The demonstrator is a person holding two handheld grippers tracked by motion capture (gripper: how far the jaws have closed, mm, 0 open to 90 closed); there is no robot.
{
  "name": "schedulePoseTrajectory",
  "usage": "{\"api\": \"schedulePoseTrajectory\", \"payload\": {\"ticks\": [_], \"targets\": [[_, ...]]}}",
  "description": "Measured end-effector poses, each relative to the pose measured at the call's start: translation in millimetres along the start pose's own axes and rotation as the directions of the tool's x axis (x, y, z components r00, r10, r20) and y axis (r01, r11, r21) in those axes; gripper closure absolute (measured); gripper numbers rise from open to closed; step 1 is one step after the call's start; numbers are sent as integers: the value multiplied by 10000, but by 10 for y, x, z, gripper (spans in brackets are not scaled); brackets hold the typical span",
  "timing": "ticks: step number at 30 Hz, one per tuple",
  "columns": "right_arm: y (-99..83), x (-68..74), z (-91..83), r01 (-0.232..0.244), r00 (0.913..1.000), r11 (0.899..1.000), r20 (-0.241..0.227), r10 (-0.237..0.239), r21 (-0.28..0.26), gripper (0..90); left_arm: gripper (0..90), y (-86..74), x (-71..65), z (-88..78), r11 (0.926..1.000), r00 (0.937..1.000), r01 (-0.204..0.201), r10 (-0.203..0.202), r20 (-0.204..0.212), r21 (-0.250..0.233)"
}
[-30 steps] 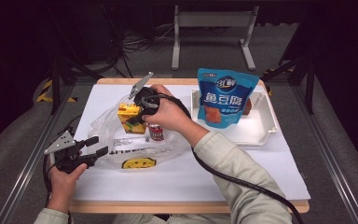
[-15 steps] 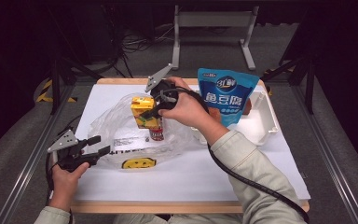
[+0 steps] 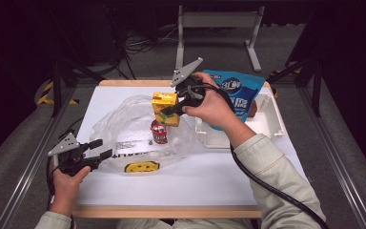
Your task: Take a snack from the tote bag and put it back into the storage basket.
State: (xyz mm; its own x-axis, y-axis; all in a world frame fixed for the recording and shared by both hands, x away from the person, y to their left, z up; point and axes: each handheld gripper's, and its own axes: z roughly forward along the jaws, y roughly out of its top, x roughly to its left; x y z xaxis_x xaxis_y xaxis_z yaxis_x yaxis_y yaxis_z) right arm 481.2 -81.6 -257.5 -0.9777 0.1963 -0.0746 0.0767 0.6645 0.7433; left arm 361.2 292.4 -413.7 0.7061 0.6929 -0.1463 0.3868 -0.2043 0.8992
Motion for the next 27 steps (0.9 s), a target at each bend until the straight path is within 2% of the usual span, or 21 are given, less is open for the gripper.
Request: {"api": "schedulePoseTrajectory", "payload": {"ticks": [4,12,27], "targets": [[-58,-13,-86,-64,10000,10000,58,64,4,560,369,1,0,3,10000,10000,13,-13,1,27],[-156,-54,-229,131,9998,9999,125,-131,-49,559,369,-3,5,2,10000,10000,77,-77,-10,-15],[-348,-107,-445,-89,9994,9998,320,94,-172,559,369,-3,1,3,10000,10000,75,-75,-3,15]]}}
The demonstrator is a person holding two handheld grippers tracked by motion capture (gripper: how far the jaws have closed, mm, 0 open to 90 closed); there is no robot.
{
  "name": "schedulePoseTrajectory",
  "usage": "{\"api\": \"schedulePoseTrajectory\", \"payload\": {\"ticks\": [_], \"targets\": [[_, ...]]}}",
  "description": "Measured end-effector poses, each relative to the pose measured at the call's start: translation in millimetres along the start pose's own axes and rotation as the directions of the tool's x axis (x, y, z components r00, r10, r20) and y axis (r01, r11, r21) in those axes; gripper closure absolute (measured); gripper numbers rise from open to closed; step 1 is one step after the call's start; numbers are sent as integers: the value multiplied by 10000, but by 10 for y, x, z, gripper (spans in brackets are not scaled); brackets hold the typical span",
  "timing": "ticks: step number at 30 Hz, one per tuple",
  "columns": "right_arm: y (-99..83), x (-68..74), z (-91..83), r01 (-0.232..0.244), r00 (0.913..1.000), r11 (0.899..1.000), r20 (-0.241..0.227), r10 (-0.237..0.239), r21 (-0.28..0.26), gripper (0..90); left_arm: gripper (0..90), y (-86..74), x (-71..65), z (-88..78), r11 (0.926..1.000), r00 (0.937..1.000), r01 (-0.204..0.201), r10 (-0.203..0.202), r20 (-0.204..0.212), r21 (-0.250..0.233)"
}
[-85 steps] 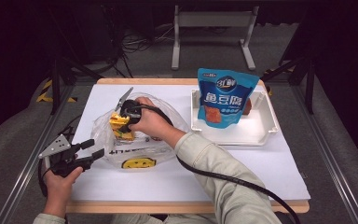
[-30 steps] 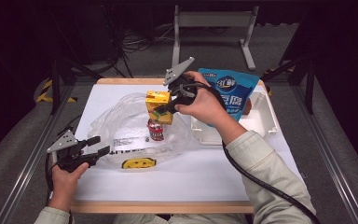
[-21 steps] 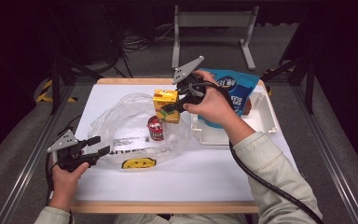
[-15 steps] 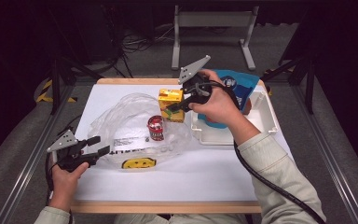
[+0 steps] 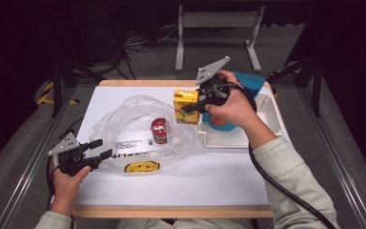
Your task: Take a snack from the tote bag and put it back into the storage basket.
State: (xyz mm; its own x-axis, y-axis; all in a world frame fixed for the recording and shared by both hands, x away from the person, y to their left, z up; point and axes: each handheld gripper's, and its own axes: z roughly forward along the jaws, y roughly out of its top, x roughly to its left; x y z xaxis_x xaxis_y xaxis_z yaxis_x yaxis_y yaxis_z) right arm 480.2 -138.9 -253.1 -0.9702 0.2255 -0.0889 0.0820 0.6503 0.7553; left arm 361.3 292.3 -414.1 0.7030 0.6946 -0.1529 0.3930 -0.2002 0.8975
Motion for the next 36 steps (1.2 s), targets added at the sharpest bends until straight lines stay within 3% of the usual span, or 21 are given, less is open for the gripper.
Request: {"api": "schedulePoseTrajectory", "payload": {"ticks": [13,36], "targets": [[-184,-59,-118,-40,9998,10000,202,38,81,559,368,1,1,-3,10000,10000,-20,20,-7,-14],[-649,-211,-285,-601,9933,9980,1000,579,190,559,368,2,-4,-1,10000,10000,-1,1,-20,45]]}}
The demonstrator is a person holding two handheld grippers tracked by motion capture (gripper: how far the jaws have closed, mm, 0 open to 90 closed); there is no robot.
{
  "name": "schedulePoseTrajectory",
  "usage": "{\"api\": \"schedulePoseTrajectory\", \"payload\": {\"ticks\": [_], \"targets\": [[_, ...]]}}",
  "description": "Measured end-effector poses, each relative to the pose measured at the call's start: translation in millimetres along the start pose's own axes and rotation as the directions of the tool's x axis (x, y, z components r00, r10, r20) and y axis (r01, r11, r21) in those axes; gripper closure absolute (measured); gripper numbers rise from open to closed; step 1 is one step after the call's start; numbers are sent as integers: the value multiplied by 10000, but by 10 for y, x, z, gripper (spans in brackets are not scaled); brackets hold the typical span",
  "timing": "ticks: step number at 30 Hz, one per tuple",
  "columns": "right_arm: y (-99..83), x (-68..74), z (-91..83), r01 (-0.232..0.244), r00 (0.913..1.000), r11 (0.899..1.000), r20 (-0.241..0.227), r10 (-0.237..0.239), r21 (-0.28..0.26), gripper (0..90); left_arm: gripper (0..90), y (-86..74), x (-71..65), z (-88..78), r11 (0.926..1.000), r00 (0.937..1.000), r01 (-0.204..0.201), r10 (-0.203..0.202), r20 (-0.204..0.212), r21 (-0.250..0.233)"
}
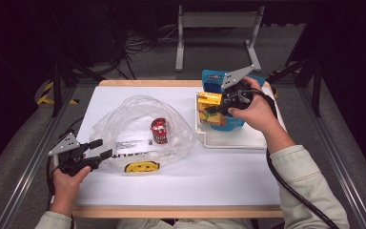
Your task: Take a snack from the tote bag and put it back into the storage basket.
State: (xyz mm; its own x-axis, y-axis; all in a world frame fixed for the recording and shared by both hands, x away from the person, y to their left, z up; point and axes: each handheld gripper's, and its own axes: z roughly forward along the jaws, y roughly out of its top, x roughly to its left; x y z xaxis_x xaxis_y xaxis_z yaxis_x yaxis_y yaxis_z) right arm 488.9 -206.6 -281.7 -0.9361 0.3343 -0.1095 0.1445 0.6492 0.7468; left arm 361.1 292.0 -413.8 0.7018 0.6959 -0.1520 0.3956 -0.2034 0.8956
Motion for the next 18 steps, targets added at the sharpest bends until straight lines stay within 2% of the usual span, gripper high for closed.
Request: {"api": "schedulePoseTrajectory", "payload": {"ticks": [18], "targets": [[-262,-41,116,149,9999,9999,36,-150,80,559,368,-1,1,-1,10000,10000,-16,16,-6,-5]]}}
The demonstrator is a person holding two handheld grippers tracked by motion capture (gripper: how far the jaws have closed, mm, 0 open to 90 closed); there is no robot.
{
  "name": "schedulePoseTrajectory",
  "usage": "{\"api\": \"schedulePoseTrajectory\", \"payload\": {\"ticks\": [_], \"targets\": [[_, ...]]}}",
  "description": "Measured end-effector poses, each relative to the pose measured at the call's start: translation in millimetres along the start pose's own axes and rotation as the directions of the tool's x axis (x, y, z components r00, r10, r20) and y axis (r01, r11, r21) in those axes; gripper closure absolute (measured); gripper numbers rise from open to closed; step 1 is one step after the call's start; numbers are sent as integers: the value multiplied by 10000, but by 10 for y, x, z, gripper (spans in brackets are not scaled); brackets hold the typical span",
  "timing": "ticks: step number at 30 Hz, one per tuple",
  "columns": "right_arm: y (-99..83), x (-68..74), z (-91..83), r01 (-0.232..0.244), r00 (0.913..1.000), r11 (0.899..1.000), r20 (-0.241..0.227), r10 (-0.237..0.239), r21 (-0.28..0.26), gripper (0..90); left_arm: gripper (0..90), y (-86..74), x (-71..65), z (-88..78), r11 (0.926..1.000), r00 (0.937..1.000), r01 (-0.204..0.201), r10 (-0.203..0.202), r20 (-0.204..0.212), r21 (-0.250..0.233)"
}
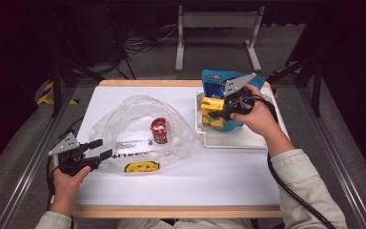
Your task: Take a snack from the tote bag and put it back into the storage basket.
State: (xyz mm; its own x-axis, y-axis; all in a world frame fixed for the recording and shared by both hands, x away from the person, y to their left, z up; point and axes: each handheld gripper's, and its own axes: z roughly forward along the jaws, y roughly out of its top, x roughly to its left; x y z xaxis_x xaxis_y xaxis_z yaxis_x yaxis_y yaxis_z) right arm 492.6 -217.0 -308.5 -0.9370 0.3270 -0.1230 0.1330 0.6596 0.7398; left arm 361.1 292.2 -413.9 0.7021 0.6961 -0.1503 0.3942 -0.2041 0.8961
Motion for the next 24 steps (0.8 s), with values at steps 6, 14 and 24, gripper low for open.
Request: {"api": "schedulePoseTrajectory", "payload": {"ticks": [6,14,24], "targets": [[-67,10,48,20,10000,10000,-91,-21,-41,559,368,1,0,-2,10000,10000,-29,29,13,-1],[-179,24,143,-78,9998,9999,-178,79,83,559,367,-2,-2,3,10000,10000,19,-19,24,2],[-322,33,294,-322,9989,9991,-339,331,276,559,368,-2,-1,3,10000,10000,-1,1,33,15]]}}
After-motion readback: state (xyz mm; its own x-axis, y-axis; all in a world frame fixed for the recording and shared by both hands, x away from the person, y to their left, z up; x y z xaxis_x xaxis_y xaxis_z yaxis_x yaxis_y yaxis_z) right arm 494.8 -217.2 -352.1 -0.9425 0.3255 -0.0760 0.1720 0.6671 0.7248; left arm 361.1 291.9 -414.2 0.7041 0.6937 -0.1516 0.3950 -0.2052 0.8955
